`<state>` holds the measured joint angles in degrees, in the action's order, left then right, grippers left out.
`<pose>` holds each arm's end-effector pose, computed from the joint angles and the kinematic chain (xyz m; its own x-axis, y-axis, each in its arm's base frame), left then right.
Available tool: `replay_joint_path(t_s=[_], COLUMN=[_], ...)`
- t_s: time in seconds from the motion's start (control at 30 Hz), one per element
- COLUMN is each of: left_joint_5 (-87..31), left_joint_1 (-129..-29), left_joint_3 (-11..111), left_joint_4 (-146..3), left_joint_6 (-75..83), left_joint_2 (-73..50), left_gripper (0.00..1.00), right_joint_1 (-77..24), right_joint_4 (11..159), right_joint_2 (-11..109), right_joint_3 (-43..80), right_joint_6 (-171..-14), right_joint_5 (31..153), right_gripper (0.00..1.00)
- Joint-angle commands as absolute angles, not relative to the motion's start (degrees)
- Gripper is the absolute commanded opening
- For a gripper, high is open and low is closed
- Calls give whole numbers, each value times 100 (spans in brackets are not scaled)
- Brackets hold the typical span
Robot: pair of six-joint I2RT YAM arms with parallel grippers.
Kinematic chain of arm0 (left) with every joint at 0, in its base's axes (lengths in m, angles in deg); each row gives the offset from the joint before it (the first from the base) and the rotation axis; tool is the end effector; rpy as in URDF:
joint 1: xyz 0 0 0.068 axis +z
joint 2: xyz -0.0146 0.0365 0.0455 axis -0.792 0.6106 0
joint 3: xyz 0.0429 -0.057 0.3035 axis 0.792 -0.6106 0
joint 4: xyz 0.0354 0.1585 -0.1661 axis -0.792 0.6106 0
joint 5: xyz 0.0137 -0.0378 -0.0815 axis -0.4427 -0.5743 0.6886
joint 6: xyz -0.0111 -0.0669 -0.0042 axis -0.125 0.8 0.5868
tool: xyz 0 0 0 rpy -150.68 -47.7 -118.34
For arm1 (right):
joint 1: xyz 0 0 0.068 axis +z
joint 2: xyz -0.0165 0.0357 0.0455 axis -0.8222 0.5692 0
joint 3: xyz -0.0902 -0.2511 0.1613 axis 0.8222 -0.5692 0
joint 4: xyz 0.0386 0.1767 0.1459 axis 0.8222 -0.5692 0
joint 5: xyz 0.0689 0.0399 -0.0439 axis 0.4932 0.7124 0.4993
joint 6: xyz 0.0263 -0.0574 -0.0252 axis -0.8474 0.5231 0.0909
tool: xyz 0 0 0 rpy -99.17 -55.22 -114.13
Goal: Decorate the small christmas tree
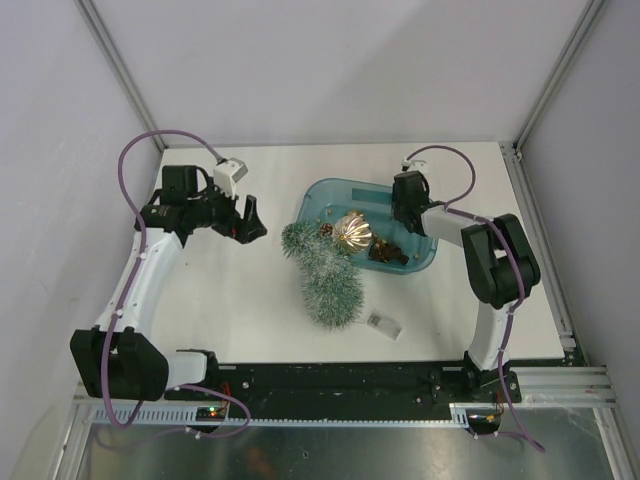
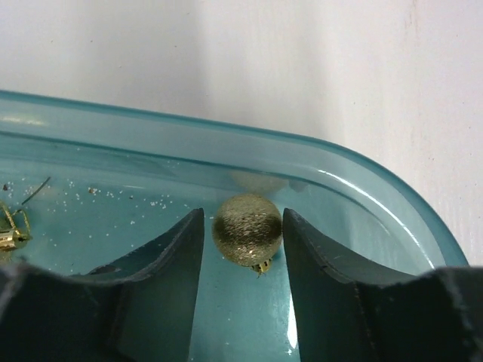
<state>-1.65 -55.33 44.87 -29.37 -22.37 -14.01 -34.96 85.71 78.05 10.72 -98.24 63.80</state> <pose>0.2283 -0.0427 0.3590 -0.5754 0.2390 -0.7822 0.6041 0.7689 -0.2095 0.3975 0.1274 0.2177 -0.6269 -0.0143 -0.7790 0.0532 0.9967 -0.0611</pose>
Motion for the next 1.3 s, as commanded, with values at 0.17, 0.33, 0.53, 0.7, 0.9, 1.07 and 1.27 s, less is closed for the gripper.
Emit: replay_joint_path(t_s=[0.17,0.33,0.53,0.7,0.9,1.07,1.27], left_joint_5=[-65,-74,-45,0,152,216,302], left_joint_1=[-5489,-5492,-5492,-5492,-5492,-5492,-5489], left_joint_3=[4446,4434,4365,4295,4246,4226,4182], left_joint_4=[-3035,-3034,-3095,-3134,-3155,-3176,-3194], left_joint_6=[-2363,-2361,-2319,-2325,-2301,-2284,-2249], left_joint_2=[-1566,-1560,-1590,-1661,-1689,-1695,-1753], left_gripper=[100,100,100,100,100,99,100], right_joint_1=[-3613,-3511,-3471,-3540,-3556,-3543,-3504], right_joint_4=[8405,8133,7901,7650,6955,6114,5742], right_joint_2=[7664,7128,5821,4064,1802,701,490], right_joint_3=[1270,1214,762,-86,-1100,-1408,-1982], right_joint_6=[-10041,-10101,-10393,-10839,-11528,-11961,-12015], right_joint_5=[6633,6730,7188,7885,8573,9068,9330], right_gripper=[43,41,39,38,38,39,38])
